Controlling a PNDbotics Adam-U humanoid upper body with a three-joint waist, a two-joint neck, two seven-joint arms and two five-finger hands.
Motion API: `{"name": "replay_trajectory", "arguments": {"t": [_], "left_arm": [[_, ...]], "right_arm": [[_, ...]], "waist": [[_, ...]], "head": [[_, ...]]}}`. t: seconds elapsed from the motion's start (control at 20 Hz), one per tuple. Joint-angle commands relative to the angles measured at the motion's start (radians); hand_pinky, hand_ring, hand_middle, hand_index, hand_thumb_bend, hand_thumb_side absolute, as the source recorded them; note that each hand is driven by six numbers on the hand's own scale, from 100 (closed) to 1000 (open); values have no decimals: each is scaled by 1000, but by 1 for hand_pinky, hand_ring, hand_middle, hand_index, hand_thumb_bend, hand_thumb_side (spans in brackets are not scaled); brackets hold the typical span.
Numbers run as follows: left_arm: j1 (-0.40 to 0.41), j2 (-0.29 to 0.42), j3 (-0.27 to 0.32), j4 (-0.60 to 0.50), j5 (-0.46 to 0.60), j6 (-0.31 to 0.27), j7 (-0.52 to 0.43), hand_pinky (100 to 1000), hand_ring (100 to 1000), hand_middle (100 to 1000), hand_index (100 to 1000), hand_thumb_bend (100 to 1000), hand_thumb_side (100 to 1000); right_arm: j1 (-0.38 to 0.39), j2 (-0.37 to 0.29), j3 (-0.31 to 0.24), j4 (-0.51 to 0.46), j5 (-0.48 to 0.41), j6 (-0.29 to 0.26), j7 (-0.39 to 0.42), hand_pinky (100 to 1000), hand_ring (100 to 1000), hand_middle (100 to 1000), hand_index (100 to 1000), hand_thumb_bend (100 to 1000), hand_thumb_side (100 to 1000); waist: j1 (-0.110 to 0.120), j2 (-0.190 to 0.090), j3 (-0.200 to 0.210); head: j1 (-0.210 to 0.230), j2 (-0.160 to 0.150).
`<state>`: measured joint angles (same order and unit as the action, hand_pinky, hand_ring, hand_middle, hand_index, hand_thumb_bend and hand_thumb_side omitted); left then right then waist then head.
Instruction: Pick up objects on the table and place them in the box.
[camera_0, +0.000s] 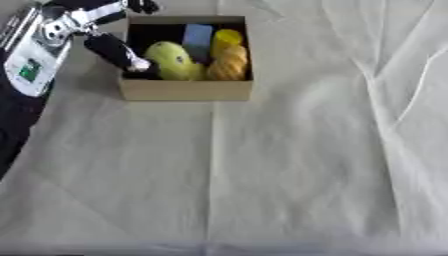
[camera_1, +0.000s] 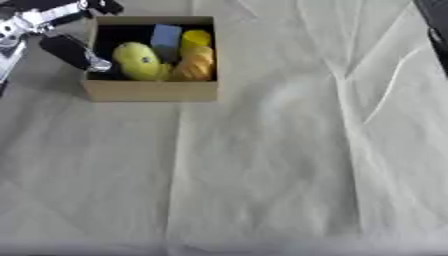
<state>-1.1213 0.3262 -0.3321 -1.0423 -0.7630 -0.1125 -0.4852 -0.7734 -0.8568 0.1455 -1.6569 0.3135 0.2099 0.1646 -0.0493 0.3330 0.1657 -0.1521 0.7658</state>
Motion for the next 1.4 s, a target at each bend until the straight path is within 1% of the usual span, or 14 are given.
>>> {"name": "replay_trajectory", "arguments": {"t": [0.05,0.25,0.35,0.5,0.65,0.75,0.9,1.0,1.2,1.4], "left_arm": [[-16,12,20,-12,-39,-4,29,859,933,837,927,717,340],[-15,14,22,-23,-27,-18,33,856,931,839,927,715,342],[-14,17,21,-37,-11,-19,28,850,927,832,918,697,347],[-12,36,26,-73,10,-7,32,842,914,820,903,665,330],[-10,96,47,-108,26,20,41,845,912,817,891,633,305],[-9,158,68,-115,27,43,46,850,914,821,894,630,300],[-11,248,110,-87,4,81,59,857,915,828,900,629,292],[-17,283,142,-48,-15,100,74,854,914,828,907,628,292],[-35,307,199,28,-35,122,117,853,916,833,916,628,293],[-57,289,226,88,-40,119,131,860,925,841,921,648,302]], "right_arm": [[-8,-16,-7,-5,-6,-1,2,761,764,731,822,167,462],[-2,-17,-6,-2,-7,0,1,761,766,730,822,167,463],[0,-15,-7,2,-8,-3,2,761,766,731,822,166,463],[1,-15,-6,8,-7,-9,3,761,766,731,822,168,462],[5,-20,-8,11,-6,-11,2,761,766,731,822,169,460],[8,-26,-10,10,-6,-12,1,761,767,732,822,171,460],[17,-35,-15,7,-7,-12,-2,761,767,732,823,170,461],[22,-39,-18,5,-8,-11,-5,761,767,732,823,171,460],[29,-45,-18,-2,-7,-11,-4,762,769,734,823,175,458],[27,-48,-30,-10,-9,-7,-11,760,767,732,822,166,458]], "waist": [[15,-15,0],[16,-16,1],[16,-17,2],[16,-18,5],[20,-20,10],[24,-21,12],[27,-24,13],[27,-26,11],[22,-28,1],[19,-22,-10]], "head": [[2,4],[2,4],[1,4],[1,4],[-4,4],[-8,4],[-14,4],[-13,4],[-1,4],[18,4]]}}
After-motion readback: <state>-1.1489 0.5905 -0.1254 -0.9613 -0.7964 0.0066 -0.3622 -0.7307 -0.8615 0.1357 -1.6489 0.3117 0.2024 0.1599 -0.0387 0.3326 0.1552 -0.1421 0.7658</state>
